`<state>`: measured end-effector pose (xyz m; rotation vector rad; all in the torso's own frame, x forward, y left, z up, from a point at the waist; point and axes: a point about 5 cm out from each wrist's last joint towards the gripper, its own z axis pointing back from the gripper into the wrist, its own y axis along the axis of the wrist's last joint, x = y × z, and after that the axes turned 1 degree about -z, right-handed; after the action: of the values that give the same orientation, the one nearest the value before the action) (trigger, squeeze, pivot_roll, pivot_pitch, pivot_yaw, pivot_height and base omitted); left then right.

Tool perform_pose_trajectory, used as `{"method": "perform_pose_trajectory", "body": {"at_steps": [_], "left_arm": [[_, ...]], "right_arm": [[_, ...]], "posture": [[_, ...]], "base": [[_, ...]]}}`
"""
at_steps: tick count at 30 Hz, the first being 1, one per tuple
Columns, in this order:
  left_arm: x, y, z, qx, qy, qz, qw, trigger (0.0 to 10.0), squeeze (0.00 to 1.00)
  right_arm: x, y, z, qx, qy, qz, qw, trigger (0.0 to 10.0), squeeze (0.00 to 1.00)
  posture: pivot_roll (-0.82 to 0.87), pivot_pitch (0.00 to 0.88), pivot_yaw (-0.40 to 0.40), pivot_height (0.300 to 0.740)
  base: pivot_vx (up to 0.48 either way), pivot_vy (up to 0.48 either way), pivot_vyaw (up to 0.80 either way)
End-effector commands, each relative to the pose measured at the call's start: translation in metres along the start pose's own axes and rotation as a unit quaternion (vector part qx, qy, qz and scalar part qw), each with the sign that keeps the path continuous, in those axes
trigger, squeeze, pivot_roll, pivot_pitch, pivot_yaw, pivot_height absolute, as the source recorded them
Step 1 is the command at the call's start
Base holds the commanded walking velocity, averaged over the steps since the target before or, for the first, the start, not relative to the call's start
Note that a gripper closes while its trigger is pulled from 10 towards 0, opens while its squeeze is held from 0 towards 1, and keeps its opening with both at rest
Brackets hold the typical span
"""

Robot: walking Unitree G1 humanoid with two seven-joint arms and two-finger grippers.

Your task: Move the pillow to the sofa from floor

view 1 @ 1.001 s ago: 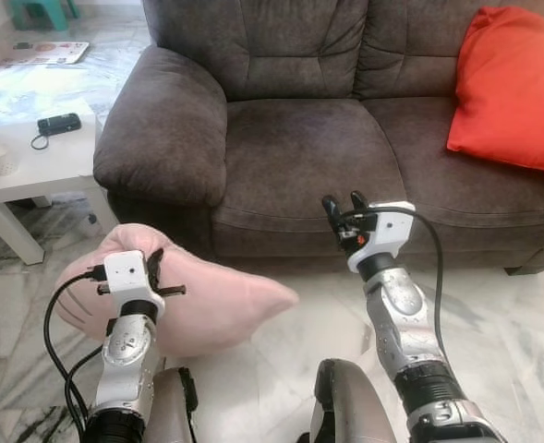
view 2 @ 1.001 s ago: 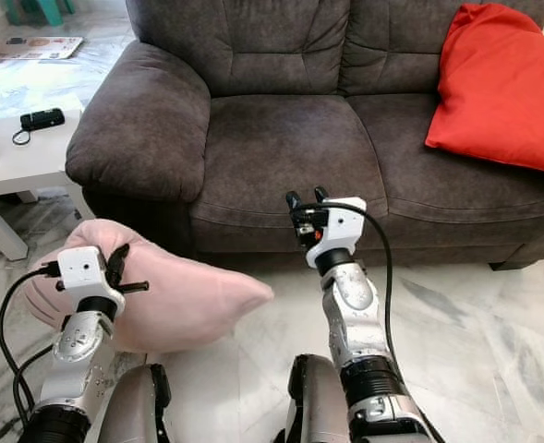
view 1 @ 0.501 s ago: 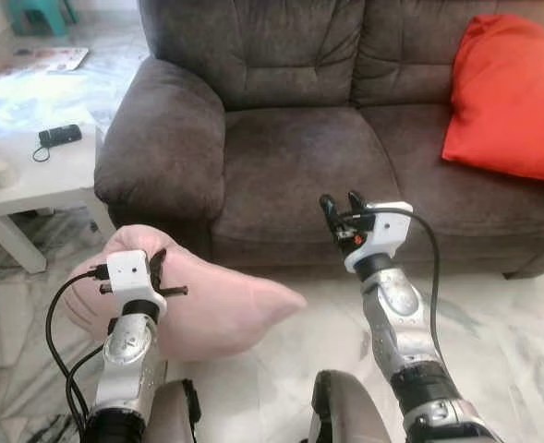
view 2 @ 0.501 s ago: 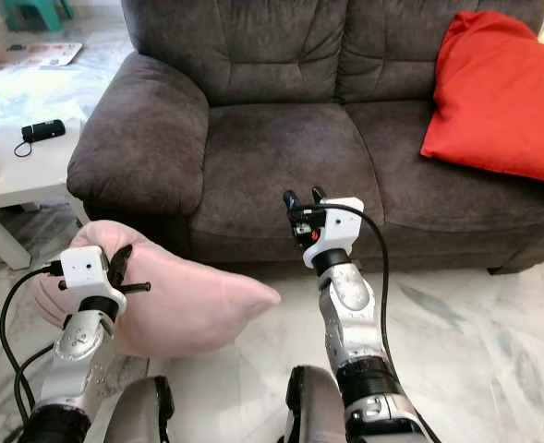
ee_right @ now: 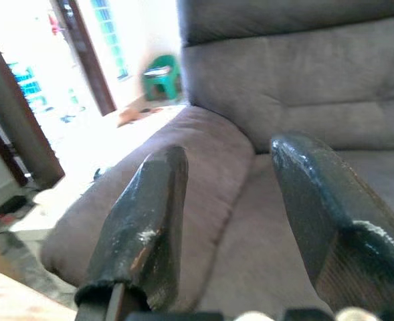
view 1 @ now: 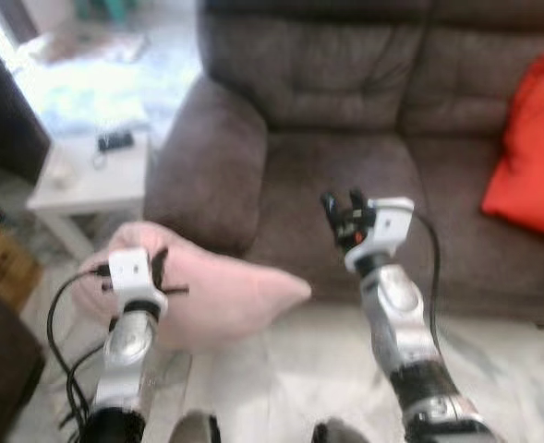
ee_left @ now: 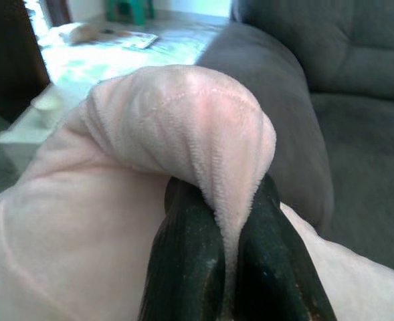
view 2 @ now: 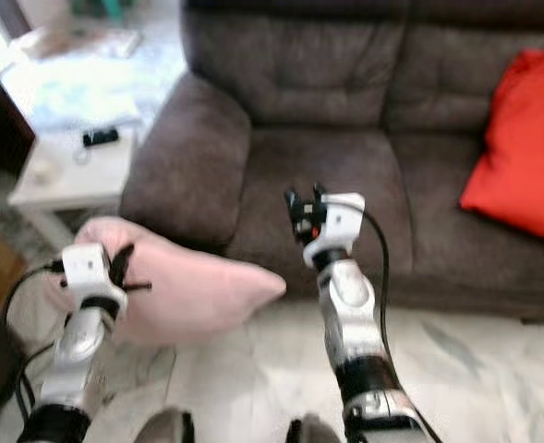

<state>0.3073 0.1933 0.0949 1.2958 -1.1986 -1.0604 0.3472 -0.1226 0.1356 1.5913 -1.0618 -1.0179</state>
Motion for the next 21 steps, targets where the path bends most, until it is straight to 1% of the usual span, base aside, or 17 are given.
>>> {"method": "perform_pose_trajectory", "body": {"at_steps": [1, 21], "left_arm": [[0.002, 0.0253, -0.0078, 0.056, -0.007, 0.0, 0.998, 10.0, 0.0], [0.0043, 0.0292, -0.0092, 0.06, -0.016, 0.003, 0.998, 10.0, 0.0]], "right_arm": [[-0.0005, -0.0027, -0.0003, -0.006, 0.0, -0.007, 1.0, 10.0, 0.0], [-0.0003, -0.0039, -0.0016, -0.006, -0.001, -0.007, 1.0, 10.0, 0.0]], "posture": [[0.02, 0.067, -0.022, 0.74], [0.02, 0.056, -0.021, 0.74]], "base": [[0.0, 0.0, 0.0], [0.0, 0.0, 0.0]]}}
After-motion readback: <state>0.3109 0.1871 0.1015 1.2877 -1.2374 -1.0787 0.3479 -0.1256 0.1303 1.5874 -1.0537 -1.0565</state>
